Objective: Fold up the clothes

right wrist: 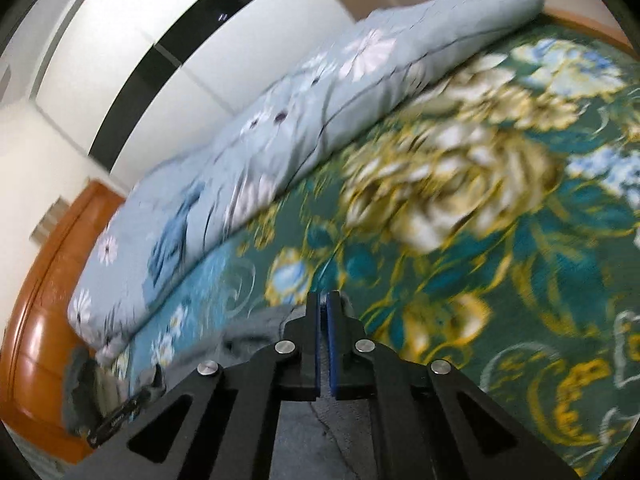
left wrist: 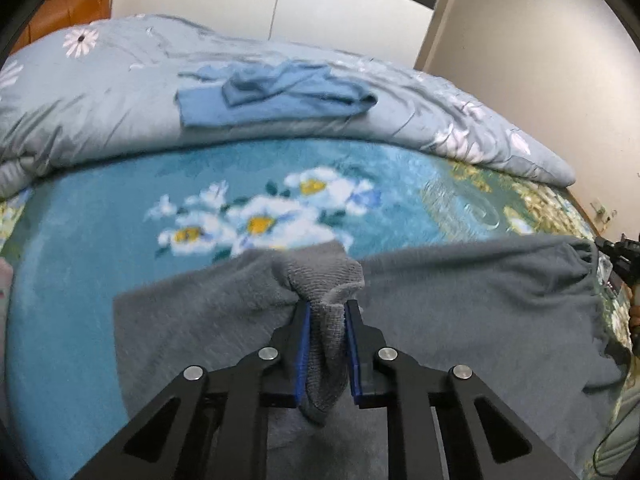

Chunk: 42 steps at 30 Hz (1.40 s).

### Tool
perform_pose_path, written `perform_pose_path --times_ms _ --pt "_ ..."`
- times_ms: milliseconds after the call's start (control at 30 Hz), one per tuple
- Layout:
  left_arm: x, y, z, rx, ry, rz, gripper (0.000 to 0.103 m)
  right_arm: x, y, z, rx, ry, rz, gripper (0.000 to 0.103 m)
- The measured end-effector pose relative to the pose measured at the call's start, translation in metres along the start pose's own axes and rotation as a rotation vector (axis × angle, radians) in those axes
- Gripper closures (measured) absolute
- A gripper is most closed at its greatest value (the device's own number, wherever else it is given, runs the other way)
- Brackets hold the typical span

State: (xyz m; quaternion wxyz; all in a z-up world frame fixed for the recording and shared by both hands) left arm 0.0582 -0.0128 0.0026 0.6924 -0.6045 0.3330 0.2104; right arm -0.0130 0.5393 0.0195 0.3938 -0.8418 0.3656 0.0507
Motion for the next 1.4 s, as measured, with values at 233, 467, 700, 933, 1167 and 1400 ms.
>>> perform_pose_path --times_ms 233,467,700,933,1167,1400 --pt "-0.037 -0.037 -0.029 -0.029 -0.04 0.135 0.087 -0.011 -0.006 -0.005 0.027 -0.021 0.044 0.102" --pt "-0.036 -0.065 -0.076 -0.171 -0.091 0.17 0.087 -0.032 -0.02 0.02 -0.005 0.096 0.101 0.103" --pt "-0.024 -0.06 -0.075 -0.177 -0.101 0.152 0.087 -0.017 0.0 0.032 -0.017 0.094 -0.007 0.102" --pt "-0.011 -0.055 -0.075 -0.165 -0.122 0.116 0.087 -0.01 0.032 0.046 -0.025 0.107 -0.113 0.068" --pt "-0.002 -0.046 -0.075 -0.166 -0.125 0.077 0.087 -0.009 0.053 0.06 -0.109 0.158 -0.221 0.061" --pt "0.002 -0.034 -0.07 -0.16 -0.116 0.045 0.086 0.002 0.067 0.047 -0.177 0.079 -0.365 0.06"
Point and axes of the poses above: each gripper's, at about its wrist camera, not at the fingertips, and y roughly the way its jaws point, z to its right, x to its underside, the point moved 2 cm from there along y, roughly the way its jaws point, and after that the axes turned 13 degrees about y, right-handed, at the moved point
